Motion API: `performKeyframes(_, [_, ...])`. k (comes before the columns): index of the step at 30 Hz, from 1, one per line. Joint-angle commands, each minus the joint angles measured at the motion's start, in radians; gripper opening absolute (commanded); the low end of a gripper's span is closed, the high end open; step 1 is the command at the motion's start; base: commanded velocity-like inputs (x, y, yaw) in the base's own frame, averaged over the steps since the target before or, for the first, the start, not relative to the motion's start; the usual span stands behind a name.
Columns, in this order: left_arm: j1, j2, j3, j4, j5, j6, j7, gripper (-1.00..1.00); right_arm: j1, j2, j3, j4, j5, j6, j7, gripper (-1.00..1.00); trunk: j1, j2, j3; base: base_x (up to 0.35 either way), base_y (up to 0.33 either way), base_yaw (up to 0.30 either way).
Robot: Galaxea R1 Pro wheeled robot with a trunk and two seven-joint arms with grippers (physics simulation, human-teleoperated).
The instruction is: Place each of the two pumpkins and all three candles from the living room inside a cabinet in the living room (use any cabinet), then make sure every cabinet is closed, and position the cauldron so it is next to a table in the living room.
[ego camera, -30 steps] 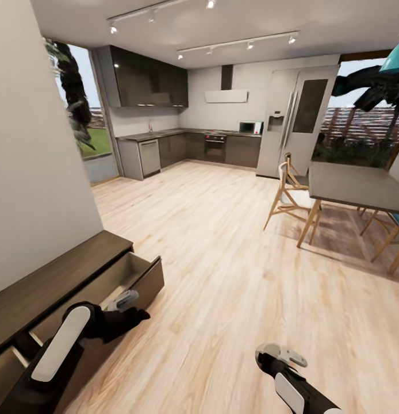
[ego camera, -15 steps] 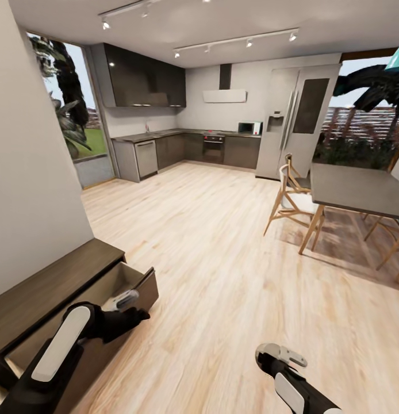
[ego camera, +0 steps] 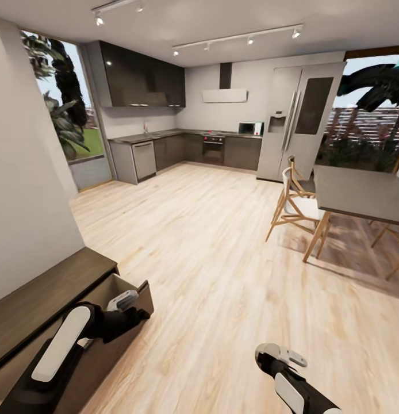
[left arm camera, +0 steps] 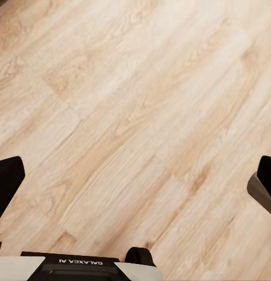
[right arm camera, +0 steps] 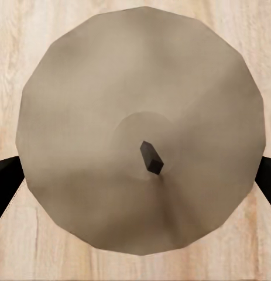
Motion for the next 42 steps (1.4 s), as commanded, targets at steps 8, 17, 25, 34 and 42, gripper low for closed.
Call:
performKeyframes(8, [-0.001, 0.001, -0.002, -0.001, 0.009, 0.001, 0.011, 1.00, -0.001, 0.004, 0.009, -0.002, -0.006, 0.000, -0.007, -1.00, 0.001, -0.001, -0.001, 0.297, -0.188, 0.070])
performKeyframes(17, [-0.001, 0.001, -0.003, 0.000, 0.010, 0.001, 0.010, 1.00, -0.001, 0.005, 0.009, -0.002, -0.006, 0.000, -0.007, -1.00, 0.001, -0.001, -0.001, 0.220, -0.238, 0.278])
performKeyframes(25, [-0.001, 0.001, -0.002, 0.000, 0.010, 0.001, 0.011, 1.00, -0.001, 0.006, 0.009, -0.001, -0.006, 0.000, -0.007, -1.00, 0.001, -0.001, -0.001, 0.124, -0.163, 0.291])
performKeyframes(34, [-0.001, 0.000, -0.002, 0.000, 0.010, 0.001, 0.011, 1.00, -0.001, 0.006, 0.011, -0.002, -0.004, 0.000, -0.007, -1.00, 0.001, -0.001, -0.001, 0.014, -0.013, 0.291])
performKeyframes(42, [-0.001, -0.001, -0.002, -0.002, 0.009, 0.001, 0.011, 1.00, -0.001, 0.005, 0.012, -0.002, 0.003, 0.000, -0.007, -1.00, -0.007, 0.013, 0.005, 0.000, 0.000, 0.291])
